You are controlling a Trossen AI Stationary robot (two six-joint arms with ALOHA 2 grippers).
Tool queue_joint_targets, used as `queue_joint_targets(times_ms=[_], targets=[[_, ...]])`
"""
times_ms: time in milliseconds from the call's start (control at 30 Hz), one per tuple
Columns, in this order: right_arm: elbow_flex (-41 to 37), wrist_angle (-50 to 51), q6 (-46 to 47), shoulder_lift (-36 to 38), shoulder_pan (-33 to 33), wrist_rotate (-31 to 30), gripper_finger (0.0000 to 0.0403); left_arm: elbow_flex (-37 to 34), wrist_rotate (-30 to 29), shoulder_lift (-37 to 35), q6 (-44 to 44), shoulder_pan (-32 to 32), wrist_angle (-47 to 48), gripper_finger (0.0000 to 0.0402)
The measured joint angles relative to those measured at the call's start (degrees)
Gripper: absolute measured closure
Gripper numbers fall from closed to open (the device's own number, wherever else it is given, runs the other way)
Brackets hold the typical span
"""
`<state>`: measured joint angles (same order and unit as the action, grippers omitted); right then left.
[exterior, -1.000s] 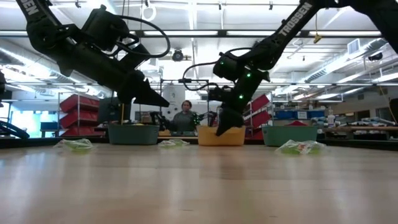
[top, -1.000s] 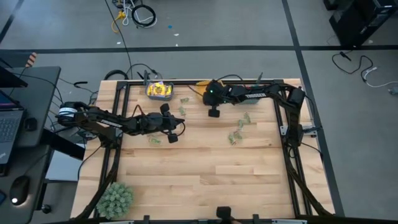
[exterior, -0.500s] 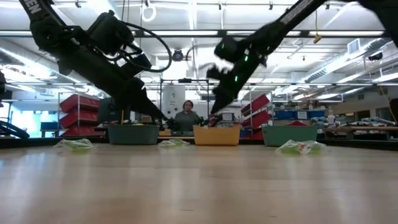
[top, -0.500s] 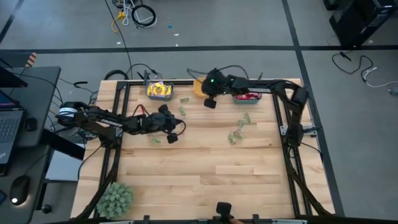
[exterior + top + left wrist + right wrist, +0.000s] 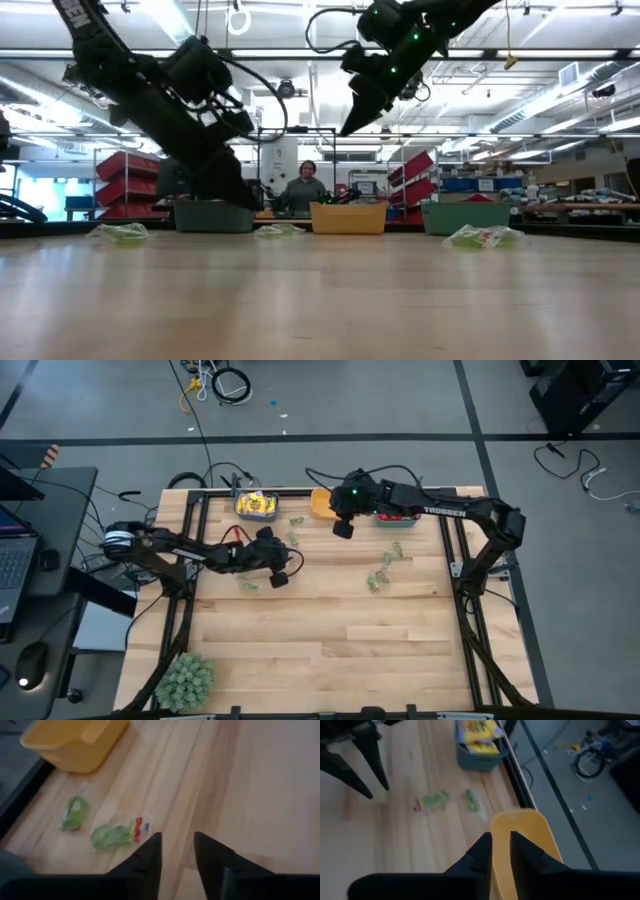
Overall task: Sort candy
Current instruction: Put the green gummy into the yellow bin
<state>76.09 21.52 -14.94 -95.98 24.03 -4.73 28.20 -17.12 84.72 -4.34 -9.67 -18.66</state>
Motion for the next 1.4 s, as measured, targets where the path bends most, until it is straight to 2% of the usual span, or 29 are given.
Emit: queue_joint_targets(times_ms=[200, 400, 633, 700, 767, 933, 1200, 1400], targets=[[-1.1, 3.54, 0.0, -0.03, 0.1, -1.7, 0.034, 3.64, -2.95, 6.15, 0.35, -3.81, -0.01, 0.0243], [-4.89, 3.04, 0.08, 0.37, 0.49, -1.69, 0.0349, 5.81, -2.49, 9.46, 0.15, -6.91, 0.18, 0.0239], [-9.61, 0.06, 1.32, 2.05, 0.05, -1.69, 0.0353, 7.96, 0.65, 13.86, -2.36, -8.77, -0.26, 0.024], [-10.68, -0.04, 1.58, 2.91, -0.15, -1.69, 0.0353, 8.41, 0.7, 14.22, -4.33, -8.76, -0.23, 0.0252], [-11.82, 0.03, 2.1, 4.0, -0.41, -1.69, 0.0355, 8.93, 0.7, 14.3, -5.23, -8.72, 0.1, 0.028], [-13.83, -0.03, 3.44, 7.89, -1.29, -1.71, 0.0359, 9.89, 0.7, 12.93, -6.1, -8.83, 0.07, 0.0386], [-18.64, -0.21, 5.86, 17.08, -1.92, -1.71, 0.036, 12.49, 1.47, 12.36, -7.54, -8.9, 0.79, 0.04], [-23.23, -0.67, 8.04, 24.57, -1.92, -3.82, 0.036, 20.06, 6.05, 12.36, -10.39, -9.52, 2.72, 0.04]])
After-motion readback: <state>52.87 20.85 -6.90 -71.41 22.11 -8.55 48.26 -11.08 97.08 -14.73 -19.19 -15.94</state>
